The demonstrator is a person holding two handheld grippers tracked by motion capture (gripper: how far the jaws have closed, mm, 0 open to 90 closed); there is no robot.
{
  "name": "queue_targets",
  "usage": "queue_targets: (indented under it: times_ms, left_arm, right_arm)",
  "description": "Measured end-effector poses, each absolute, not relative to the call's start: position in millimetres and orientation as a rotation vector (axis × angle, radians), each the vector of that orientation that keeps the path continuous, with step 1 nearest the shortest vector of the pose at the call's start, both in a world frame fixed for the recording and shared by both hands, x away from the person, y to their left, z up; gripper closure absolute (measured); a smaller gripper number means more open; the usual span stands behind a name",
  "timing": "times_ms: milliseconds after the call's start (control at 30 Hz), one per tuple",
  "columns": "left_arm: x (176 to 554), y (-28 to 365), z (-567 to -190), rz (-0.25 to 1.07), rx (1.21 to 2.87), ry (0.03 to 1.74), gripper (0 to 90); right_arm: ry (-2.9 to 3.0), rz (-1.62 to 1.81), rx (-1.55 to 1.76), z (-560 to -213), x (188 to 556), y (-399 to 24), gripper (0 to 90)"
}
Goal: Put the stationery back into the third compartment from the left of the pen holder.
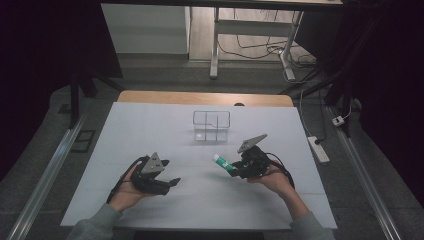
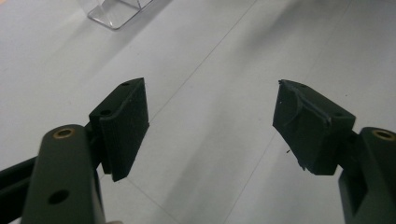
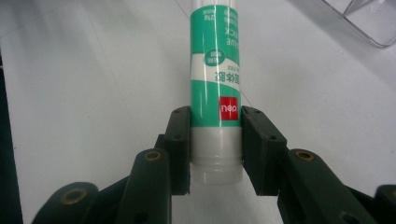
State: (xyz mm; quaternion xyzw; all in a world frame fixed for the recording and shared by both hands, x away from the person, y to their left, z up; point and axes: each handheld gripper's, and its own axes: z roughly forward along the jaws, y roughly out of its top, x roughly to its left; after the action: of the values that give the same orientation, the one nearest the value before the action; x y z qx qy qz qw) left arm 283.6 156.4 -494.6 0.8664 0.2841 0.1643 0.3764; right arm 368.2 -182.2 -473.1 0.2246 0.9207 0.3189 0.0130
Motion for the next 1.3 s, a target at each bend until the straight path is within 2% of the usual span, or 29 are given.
queue_targets:
  times_ms: [400,1300]
  left_arm:
    - [290,137,-493,0.422,2.245,0.679,25.7]
    - [310,80,-487,0.515,2.419,0.405,25.9]
  right_arm:
    - [2.911,0.971,0.687,-477,370,-162,64.5]
    - [3.056,0.906,0.614,-484,372,-130,64.6]
